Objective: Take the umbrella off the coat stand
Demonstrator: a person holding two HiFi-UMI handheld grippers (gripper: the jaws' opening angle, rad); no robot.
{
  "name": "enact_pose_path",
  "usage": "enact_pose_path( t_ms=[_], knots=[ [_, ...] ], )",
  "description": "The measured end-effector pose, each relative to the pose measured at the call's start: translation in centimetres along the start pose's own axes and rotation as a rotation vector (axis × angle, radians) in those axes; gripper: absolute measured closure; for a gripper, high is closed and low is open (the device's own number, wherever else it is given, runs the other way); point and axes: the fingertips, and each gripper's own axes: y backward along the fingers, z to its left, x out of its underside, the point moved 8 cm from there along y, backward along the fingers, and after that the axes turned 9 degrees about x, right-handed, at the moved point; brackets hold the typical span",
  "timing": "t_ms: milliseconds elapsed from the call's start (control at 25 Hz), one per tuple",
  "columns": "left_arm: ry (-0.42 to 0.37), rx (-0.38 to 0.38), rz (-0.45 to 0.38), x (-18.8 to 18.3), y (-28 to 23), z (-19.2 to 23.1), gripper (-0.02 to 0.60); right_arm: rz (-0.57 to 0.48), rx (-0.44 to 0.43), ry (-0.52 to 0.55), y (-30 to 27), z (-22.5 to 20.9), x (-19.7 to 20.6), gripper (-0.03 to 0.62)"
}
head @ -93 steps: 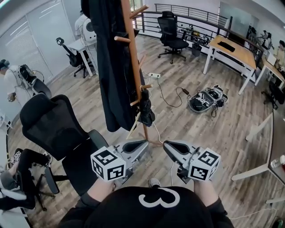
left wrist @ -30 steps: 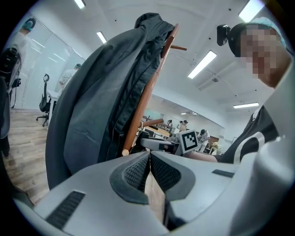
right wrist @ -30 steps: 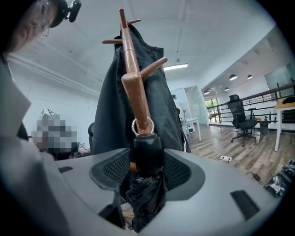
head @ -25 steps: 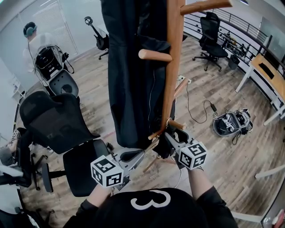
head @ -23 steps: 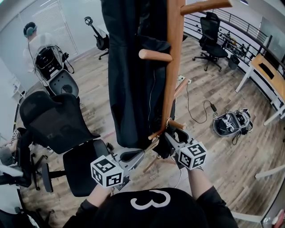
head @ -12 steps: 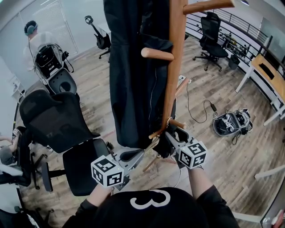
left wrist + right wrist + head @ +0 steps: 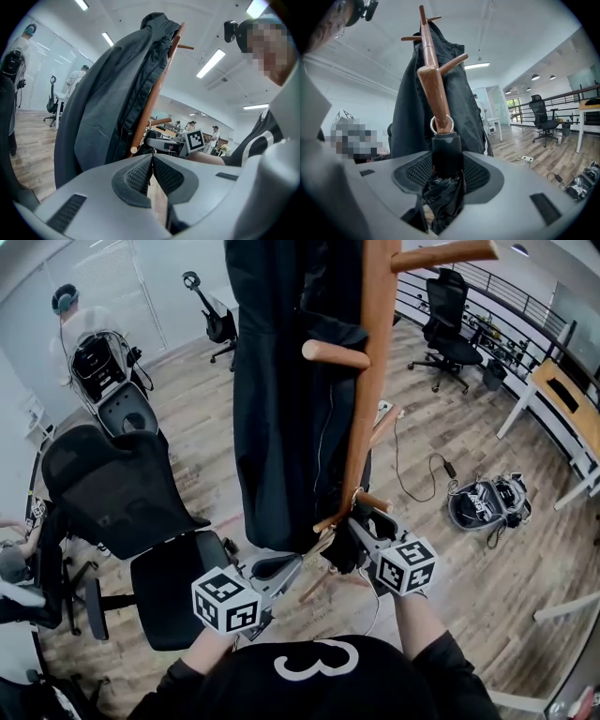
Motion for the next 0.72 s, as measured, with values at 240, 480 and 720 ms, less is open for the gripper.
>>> enact_pose_path(
  t_ms=[240,480,720],
  knots=[
    [0.0,-0.004,-0.009,-0.1,0.0,0.1,0.565,-0.005,0.003,-0.006,0.0,0.0,0.1,0.39],
    [-0.01,0.001,-0.009,-0.3,-0.6,-0.4,0.565,-0.004,0.001,-0.017,0.4,-0.2,0.0,0.39],
    [-0.036,0.029,-0.008,-0.7,-0.9,-1.3,0.565,-0.012,0.007,-0.009,1.2,0.0,-0.3,0.39]
  ],
)
